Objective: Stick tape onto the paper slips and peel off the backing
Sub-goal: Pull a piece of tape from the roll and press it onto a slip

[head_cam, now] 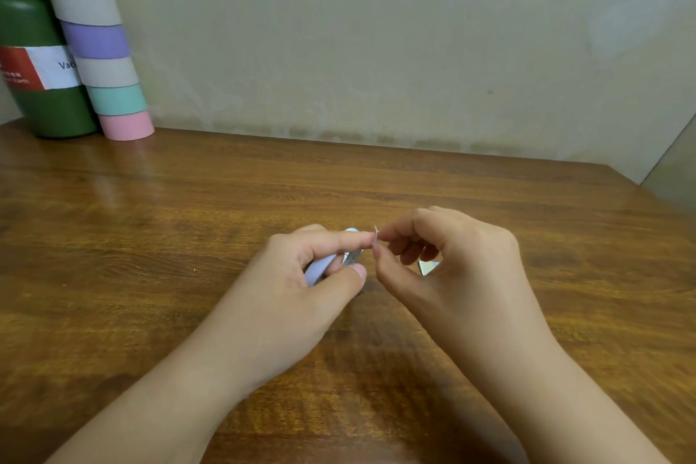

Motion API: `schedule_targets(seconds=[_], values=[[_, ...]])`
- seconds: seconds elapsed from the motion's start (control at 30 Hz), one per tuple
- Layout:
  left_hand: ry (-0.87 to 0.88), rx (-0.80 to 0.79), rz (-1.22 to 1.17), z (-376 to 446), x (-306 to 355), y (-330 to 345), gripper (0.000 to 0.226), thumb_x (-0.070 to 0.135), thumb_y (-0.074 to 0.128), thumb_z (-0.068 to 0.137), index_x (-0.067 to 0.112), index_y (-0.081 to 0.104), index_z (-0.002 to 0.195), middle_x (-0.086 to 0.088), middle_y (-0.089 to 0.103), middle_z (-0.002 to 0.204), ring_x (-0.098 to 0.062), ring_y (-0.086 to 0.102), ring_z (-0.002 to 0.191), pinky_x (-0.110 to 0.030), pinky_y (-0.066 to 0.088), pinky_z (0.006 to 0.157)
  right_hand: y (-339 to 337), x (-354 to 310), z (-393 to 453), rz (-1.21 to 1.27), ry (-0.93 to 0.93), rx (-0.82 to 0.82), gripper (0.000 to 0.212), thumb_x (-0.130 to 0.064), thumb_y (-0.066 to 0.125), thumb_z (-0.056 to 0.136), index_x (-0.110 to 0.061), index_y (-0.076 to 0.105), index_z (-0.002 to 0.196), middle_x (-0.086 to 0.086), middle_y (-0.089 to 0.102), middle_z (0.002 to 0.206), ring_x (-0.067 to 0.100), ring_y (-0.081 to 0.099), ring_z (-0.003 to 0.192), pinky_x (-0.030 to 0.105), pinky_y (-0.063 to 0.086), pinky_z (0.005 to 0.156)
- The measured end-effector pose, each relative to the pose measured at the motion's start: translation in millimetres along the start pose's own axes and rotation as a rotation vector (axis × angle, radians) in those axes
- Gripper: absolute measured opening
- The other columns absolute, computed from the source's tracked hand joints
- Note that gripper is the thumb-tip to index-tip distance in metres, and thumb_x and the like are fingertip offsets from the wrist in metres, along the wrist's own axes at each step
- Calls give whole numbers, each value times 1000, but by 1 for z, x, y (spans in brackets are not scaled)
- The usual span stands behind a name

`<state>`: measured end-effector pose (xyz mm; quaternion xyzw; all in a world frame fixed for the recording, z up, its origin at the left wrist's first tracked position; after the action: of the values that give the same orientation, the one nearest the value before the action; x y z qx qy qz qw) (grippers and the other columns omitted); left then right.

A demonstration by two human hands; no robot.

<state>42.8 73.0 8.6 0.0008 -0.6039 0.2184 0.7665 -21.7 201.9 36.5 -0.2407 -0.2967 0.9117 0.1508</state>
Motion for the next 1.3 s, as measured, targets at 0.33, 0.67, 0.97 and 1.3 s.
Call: schedule_targets(seconds=[0.33,0.67,0.97,1.3], values=[[8,-4,26,0,-1,0,28,32,58,72,41,72,95,-3,55,82,-15,60,82,-19,44,72,0,-2,0,-7,-42,7,5,-24,67,70,-20,68,73,-12,59,63,6,56,58,32,50,51],[18,-4,39,1,1,-1,32,32,58,73,50,68,97,-2,53,79,-17,58,76,-15,41,64,-1,-1,0,11,-21,-17,8,-26,63,73,-22,70,75,-12,60,63,7,57,60,25,47,56],[44,4,43,0,4,0,35,32,57,73,53,66,100,-2,50,77,-18,56,75,-26,41,71,-1,-2,-1,112,68,46,4,-23,67,72,-20,65,72,-12,60,61,9,57,63,21,44,58],[23,-11,-5,-1,6,2,37,31,57,73,53,67,101,10,41,67,-7,41,57,-27,34,60,1,0,-1,439,330,-55,15,-8,68,72,-16,61,62,-7,53,54,2,45,50,7,33,50]])
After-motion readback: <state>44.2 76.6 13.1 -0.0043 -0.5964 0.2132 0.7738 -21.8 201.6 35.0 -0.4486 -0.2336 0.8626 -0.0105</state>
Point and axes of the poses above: each hand's wrist, its own z-axis towards the middle knuckle, its own y-axis out of the palm, x = y × z, the point moved 4 cm from there along z, towards the middle knuckle
